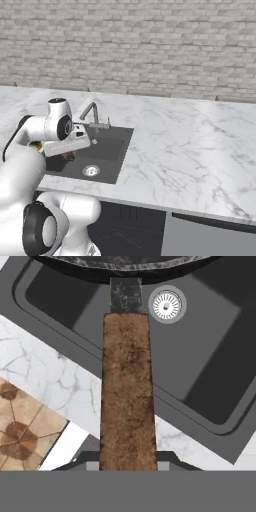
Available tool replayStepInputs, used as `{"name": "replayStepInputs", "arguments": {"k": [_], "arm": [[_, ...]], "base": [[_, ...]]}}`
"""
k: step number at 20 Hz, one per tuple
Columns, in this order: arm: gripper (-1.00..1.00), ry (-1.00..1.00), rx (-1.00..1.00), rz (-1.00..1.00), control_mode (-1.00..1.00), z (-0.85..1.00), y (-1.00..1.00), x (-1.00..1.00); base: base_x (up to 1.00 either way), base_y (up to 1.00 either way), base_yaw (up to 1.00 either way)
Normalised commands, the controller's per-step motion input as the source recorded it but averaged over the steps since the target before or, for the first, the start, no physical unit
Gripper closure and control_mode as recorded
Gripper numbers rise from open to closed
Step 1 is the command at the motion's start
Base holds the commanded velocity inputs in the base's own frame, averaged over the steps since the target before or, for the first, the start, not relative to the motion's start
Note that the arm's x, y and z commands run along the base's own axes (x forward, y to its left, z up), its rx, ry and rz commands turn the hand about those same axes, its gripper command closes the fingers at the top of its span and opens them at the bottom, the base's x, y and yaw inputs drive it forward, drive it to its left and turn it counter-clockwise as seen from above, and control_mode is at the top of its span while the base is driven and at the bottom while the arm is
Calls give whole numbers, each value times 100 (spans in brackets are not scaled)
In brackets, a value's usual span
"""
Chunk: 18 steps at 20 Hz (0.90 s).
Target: Pick the pan and sponge and place them into the sink. Then turn on the water.
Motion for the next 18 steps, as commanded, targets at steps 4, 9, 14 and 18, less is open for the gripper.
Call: {"name": "replayStepInputs", "arguments": {"k": [4, 9, 14, 18], "arm": [[100, 6, 0, 18, -100, -19, -48, 16], [100, 10, 0, 15, -100, -20, -31, 42], [100, 9, 0, 9, -100, -18, -30, 56], [100, 5, 0, 1, -100, -20, -26, 64]], "base": [[0, 0, 0], [0, 0, 0], [0, 0, 0], [0, 0, 0]]}}
